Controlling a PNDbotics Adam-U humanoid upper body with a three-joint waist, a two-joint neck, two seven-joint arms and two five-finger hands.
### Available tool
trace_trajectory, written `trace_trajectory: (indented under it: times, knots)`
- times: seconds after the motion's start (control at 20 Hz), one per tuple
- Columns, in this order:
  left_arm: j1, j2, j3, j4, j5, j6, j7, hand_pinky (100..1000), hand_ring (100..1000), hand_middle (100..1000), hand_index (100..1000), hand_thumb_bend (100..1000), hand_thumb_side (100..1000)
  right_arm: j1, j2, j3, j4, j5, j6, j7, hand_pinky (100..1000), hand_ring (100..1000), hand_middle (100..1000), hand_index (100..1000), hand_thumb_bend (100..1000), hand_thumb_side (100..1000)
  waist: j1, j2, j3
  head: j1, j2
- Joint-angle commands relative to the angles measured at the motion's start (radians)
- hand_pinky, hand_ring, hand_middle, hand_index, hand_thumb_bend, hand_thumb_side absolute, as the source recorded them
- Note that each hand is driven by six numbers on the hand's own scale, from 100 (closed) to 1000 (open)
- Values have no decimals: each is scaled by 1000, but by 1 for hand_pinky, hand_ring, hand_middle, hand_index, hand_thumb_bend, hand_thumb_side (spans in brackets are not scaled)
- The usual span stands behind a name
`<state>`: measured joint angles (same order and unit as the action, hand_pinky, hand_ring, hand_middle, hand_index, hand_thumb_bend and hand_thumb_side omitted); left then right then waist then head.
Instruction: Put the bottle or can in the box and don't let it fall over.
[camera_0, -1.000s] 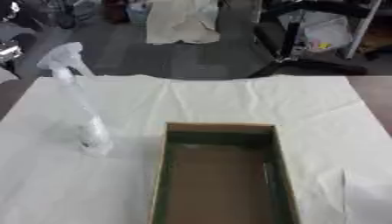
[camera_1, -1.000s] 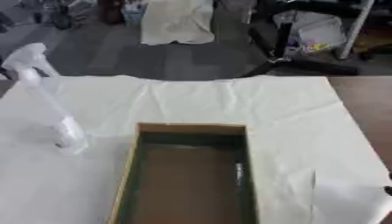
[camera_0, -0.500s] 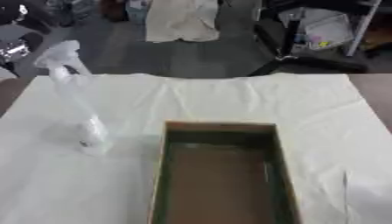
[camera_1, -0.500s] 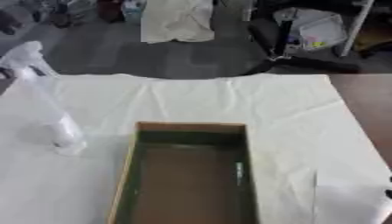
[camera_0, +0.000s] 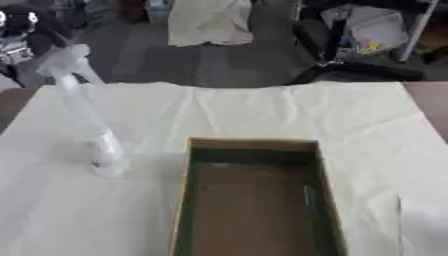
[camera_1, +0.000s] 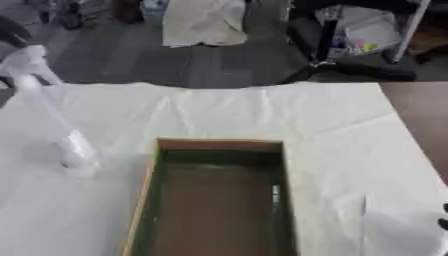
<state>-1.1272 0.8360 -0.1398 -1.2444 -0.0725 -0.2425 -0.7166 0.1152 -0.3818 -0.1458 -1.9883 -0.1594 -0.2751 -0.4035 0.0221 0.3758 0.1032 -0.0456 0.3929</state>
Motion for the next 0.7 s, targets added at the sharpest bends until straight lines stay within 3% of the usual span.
trace_trajectory:
  times: [0.05,0.7]
  knots:
    - [-14,26,17,-2,-5,-2,9,946,860,842,904,100,807,-2,-5,0,-12,0,6,-2,738,799,802,728,100,793,0,-14,-2,3,-9]
    - [-5,15,9,8,-25,-8,29,913,822,798,861,100,686,-11,17,5,-12,0,22,-5,738,798,801,725,100,803,-4,-6,-8,9,-10]
